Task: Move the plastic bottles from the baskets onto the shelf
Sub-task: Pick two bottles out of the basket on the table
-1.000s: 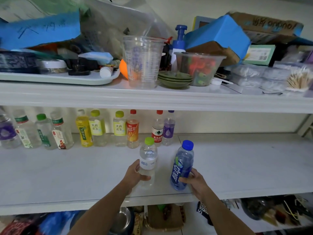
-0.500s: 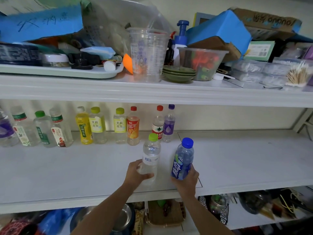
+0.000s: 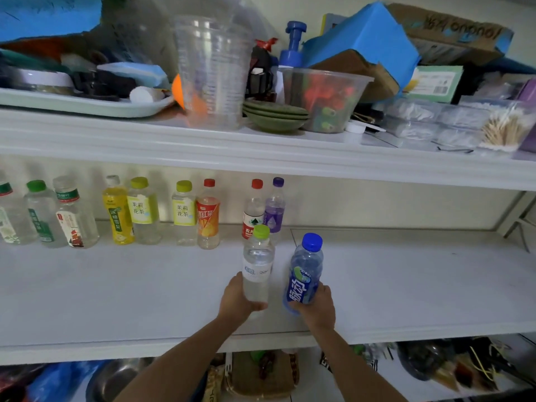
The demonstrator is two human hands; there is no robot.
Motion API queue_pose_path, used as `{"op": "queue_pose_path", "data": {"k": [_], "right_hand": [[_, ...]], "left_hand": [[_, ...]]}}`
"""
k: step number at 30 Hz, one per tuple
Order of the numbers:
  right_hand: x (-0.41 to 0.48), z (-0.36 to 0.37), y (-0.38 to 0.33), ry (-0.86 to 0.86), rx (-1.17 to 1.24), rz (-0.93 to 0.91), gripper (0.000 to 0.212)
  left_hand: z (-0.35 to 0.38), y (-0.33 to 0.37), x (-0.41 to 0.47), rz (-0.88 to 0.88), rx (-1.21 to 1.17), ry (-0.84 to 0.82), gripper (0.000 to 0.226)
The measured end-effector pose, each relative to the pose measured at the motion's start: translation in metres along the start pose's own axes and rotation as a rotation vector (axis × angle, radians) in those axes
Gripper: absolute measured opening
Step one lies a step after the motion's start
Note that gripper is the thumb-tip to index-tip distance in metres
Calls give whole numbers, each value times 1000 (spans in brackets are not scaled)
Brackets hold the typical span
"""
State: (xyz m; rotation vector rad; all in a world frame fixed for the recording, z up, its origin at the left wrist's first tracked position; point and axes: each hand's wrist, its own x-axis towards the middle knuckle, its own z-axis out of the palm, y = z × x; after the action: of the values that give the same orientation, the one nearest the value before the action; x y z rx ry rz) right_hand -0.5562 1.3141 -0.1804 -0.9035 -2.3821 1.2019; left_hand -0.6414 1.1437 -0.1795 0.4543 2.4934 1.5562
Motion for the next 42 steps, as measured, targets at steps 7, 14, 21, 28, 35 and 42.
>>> {"op": "queue_pose_path", "data": {"k": [7,14,21,28,35,42], "right_hand": [[38,-57,40,-127,31,-16,62],[72,-121,82,-206,-2,-86,59],[83,-156,113,-213,116,-127,43],[83,-151,116,-196,182,-113,44],[97,-142,119,-181,199,-95,47],[129,-126,127,-187,247,-102,43]], "left_hand": [[55,26,3,-33,-41,85,77],[120,58,-17,-98,-103,187,67],[139,66,-38,-167,-52,265,58],[142,71,-34,-198,-20,281,54],[146,70,-15,-180,-18,256,55],[156,68,16,-174,-77,270,54]]}}
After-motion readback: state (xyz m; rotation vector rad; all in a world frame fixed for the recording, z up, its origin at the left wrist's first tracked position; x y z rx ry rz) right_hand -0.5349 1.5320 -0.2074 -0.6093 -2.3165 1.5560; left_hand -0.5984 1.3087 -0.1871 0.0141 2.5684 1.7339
